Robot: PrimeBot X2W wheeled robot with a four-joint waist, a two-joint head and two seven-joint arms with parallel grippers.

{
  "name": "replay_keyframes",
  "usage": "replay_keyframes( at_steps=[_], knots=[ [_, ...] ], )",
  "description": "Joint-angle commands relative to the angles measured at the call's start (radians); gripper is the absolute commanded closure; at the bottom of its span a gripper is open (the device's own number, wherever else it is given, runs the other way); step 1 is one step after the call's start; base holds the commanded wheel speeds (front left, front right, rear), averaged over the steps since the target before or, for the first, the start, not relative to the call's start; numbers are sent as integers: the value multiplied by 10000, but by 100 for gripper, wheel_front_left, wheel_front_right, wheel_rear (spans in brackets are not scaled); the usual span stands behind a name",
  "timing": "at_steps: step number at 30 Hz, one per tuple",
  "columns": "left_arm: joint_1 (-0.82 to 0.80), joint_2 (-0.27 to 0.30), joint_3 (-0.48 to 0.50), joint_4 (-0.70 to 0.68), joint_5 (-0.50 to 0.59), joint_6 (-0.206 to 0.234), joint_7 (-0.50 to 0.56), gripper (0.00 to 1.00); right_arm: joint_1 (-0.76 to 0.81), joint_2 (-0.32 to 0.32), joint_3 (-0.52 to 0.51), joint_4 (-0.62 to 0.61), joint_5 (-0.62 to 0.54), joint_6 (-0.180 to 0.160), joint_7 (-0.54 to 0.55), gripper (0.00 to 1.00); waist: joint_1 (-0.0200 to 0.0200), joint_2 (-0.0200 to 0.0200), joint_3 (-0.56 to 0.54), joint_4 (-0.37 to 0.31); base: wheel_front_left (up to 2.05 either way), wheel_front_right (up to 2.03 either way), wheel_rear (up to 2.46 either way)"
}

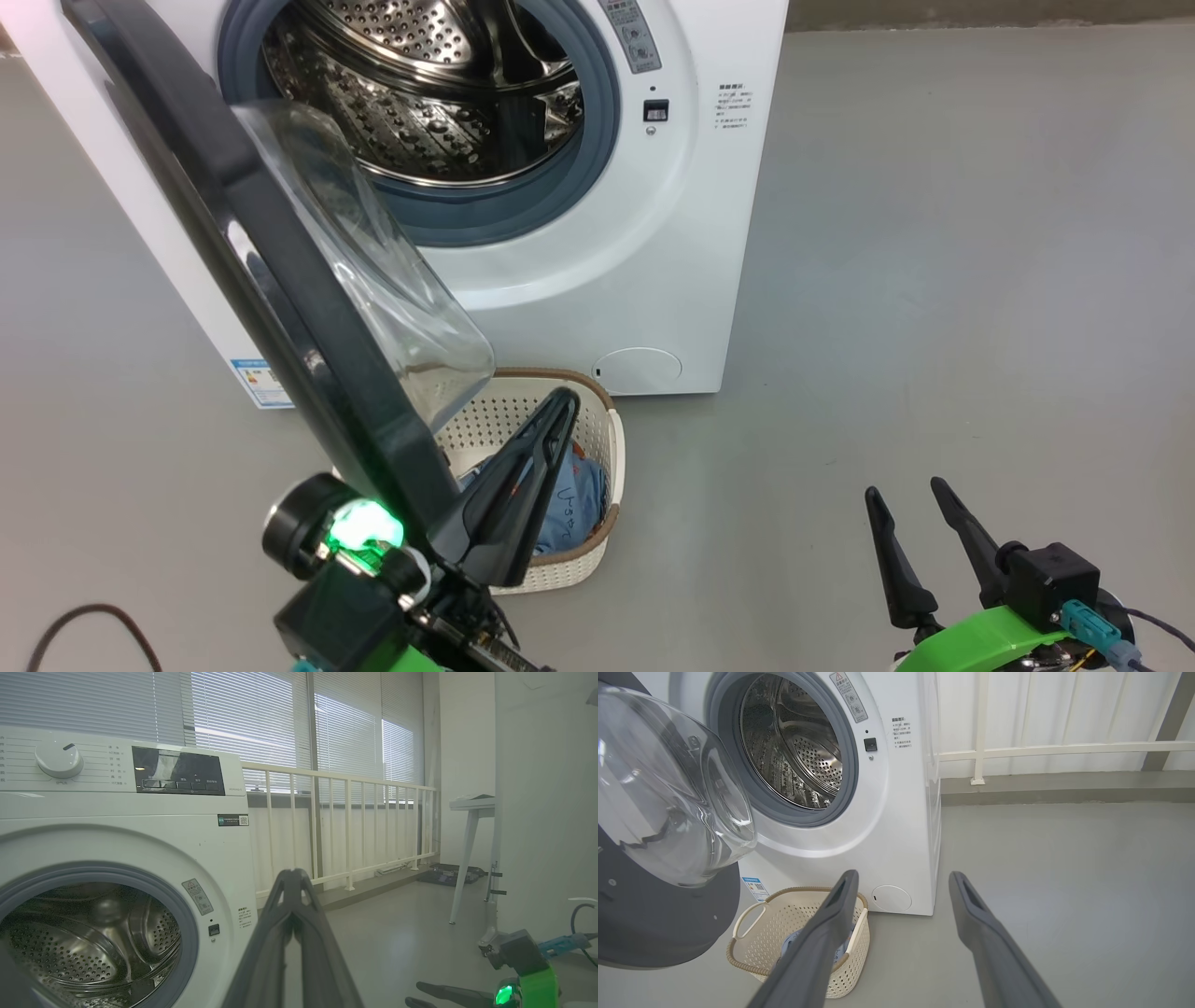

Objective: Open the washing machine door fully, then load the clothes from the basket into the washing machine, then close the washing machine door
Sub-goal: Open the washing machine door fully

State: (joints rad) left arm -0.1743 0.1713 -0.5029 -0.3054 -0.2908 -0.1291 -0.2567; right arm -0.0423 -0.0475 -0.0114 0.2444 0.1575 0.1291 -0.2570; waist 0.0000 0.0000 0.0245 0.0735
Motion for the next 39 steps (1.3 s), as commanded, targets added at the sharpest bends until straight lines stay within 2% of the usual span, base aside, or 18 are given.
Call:
replay_keyframes(
  at_steps=[1,14,39],
  knots=[
    [-100,52,344,-119,-97,-16,-51,100,-207,-28,297,-164,-18,16,-47,0,0,0,-19,-8,0,0,0],
    [541,111,-144,1367,-230,-16,-51,100,-137,-28,359,70,-26,16,-47,0,0,0,-154,-60,0,0,0],
    [-66,83,305,3546,-856,-16,-51,100,-278,-28,507,157,128,16,-47,0,0,0,296,-483,0,0,0]
  ],
)
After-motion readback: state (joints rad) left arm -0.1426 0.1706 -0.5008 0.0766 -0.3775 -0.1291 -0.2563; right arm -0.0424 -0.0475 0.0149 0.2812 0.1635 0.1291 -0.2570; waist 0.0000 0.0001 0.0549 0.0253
